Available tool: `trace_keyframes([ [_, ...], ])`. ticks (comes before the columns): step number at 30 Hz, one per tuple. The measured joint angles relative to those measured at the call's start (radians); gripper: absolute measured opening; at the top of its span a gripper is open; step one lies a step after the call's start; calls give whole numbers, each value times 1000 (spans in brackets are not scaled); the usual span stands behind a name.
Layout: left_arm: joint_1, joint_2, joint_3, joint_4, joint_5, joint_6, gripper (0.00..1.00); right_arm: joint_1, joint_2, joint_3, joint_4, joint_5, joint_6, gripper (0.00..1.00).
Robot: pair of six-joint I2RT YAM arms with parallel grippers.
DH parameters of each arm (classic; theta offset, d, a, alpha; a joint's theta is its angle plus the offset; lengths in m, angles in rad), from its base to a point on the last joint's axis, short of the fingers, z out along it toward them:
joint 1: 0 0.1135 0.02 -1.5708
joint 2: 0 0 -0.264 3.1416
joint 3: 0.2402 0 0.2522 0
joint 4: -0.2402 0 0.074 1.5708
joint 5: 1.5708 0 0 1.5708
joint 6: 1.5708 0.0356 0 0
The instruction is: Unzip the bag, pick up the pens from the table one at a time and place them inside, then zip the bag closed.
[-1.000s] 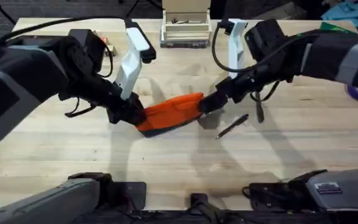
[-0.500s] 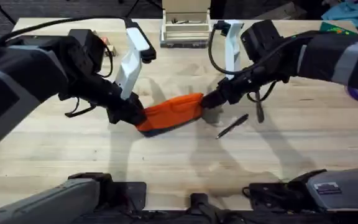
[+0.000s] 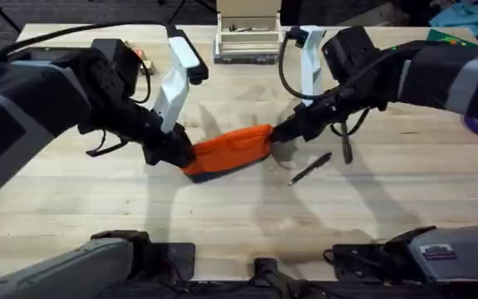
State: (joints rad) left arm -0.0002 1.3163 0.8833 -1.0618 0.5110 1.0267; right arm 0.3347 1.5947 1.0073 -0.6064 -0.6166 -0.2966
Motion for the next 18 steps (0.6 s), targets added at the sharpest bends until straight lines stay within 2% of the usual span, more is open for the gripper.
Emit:
trace_keyframes([
  [11, 0, 0, 0, 2, 8, 0, 43, 12, -140, 2, -28, 67, -6, 33],
  [18, -1, 0, 0, 4, 21, 0, 43, 20, -169, 2, -33, 80, -11, 33],
])
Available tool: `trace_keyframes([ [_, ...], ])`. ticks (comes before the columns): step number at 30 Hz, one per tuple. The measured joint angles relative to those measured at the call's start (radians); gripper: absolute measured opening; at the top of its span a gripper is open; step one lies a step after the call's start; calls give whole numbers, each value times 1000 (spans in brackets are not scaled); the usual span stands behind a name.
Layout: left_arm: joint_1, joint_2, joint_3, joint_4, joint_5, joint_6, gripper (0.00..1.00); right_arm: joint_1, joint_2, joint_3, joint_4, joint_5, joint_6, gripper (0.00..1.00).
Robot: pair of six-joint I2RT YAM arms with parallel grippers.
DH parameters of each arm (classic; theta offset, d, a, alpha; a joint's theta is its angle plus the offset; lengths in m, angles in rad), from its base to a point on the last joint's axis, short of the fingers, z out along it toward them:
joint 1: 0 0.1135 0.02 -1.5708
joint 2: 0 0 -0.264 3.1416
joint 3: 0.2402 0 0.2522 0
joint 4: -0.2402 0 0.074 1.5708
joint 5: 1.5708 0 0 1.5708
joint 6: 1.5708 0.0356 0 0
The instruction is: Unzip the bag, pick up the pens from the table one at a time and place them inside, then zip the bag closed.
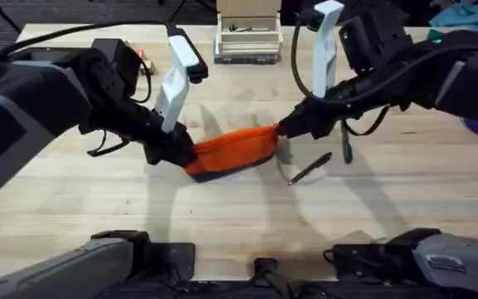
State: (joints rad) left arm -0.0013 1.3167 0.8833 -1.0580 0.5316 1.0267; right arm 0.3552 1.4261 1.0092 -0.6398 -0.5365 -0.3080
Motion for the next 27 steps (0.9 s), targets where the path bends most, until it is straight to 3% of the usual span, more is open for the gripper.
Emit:
trace_keyframes([
  [16, 0, 0, 0, -3, -5, 0, 43, 208, 0, 0, 88, 40, -38, 32],
  [27, 8, 0, 0, -4, -27, 0, 42, 340, 1, 0, 237, 81, -8, 32],
])
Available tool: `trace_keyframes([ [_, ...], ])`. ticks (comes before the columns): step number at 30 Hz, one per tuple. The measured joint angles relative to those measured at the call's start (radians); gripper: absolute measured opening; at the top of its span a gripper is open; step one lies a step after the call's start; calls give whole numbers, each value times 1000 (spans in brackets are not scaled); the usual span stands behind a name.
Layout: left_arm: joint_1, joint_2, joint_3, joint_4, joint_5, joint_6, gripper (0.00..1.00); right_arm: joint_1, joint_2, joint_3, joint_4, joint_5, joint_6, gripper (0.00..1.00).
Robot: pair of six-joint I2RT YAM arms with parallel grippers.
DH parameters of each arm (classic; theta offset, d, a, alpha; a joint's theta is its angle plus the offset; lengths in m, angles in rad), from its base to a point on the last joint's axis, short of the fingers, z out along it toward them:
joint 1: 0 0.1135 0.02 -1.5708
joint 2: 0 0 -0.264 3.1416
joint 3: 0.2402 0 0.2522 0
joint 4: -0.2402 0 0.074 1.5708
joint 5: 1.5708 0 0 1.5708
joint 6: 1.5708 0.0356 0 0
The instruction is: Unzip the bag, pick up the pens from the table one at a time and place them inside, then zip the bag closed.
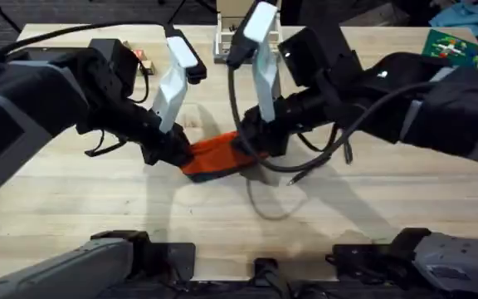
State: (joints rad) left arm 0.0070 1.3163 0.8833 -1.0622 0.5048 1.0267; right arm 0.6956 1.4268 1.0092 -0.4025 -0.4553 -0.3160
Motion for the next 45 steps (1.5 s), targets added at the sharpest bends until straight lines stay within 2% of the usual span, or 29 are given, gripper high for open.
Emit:
trace_keyframes([
  [11, 4, 0, 0, -7, -6, 0, 42, 110, 52, 0, 93, 15, 28, 30],
  [21, 3, 0, 0, -7, -6, 0, 42, 150, 81, 0, 178, 22, 54, 31],
  [26, 3, 0, 0, -13, -8, 0, 42, 186, 83, 0, 186, 43, 59, 30],
  [33, 3, 0, 0, -12, -11, 1, 42, 190, 83, 0, 188, 44, 62, 45],
  [35, 3, 0, 0, -9, -11, 1, 42, 190, 83, 0, 194, 36, 68, 229],
  [40, 3, 0, 0, -3, -7, 1, 42, 189, 60, 6, 188, -16, 68, 944],
  [41, 3, 0, 0, -3, -7, 1, 42, 181, 48, 6, 168, -20, 66, 983],
  [45, 3, 0, 0, -3, -7, 3, 42, 123, -13, 6, 92, -32, 67, 996],
])
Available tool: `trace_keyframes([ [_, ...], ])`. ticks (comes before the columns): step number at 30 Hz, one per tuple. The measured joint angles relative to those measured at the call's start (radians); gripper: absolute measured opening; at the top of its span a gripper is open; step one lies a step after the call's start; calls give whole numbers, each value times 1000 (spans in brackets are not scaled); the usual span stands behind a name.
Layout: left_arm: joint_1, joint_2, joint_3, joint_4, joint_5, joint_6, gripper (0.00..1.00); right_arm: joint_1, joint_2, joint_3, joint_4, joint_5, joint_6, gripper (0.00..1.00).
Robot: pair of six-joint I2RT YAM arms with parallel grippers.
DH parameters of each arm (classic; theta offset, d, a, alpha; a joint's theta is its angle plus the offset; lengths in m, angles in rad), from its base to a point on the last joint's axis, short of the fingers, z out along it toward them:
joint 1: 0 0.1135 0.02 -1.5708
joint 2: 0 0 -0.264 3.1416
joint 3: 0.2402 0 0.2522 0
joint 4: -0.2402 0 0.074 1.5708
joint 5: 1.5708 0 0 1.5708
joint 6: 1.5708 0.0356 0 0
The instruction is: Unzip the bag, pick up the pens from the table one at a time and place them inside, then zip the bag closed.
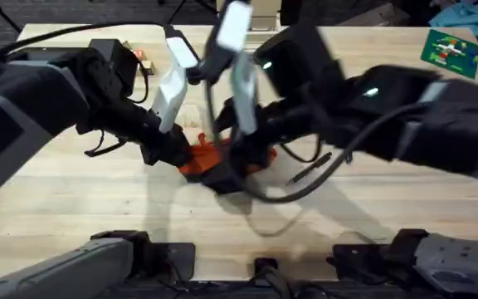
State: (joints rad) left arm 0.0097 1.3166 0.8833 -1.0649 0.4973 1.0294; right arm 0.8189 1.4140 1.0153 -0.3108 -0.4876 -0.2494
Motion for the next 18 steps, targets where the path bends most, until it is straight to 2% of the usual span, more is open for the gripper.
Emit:
trace_keyframes([
  [10, 0, 0, 0, 0, 0, 0, 42, -156, -157, 0, -143, -7, 3, 996],
  [12, 0, 0, 0, 0, 1, 0, 77, -175, -180, 0, -159, -7, 3, 996],
  [15, 0, 0, 0, 0, 4, 2, 255, -195, -202, 1, -168, -7, 2, 997],
  [16, 0, 0, 0, 1, 5, 6, 386, -199, -206, 1, -168, -7, 1, 997],
  [18, -1, 0, 0, 0, 7, 5, 707, -203, -208, 1, -168, -7, -14, 997],
])
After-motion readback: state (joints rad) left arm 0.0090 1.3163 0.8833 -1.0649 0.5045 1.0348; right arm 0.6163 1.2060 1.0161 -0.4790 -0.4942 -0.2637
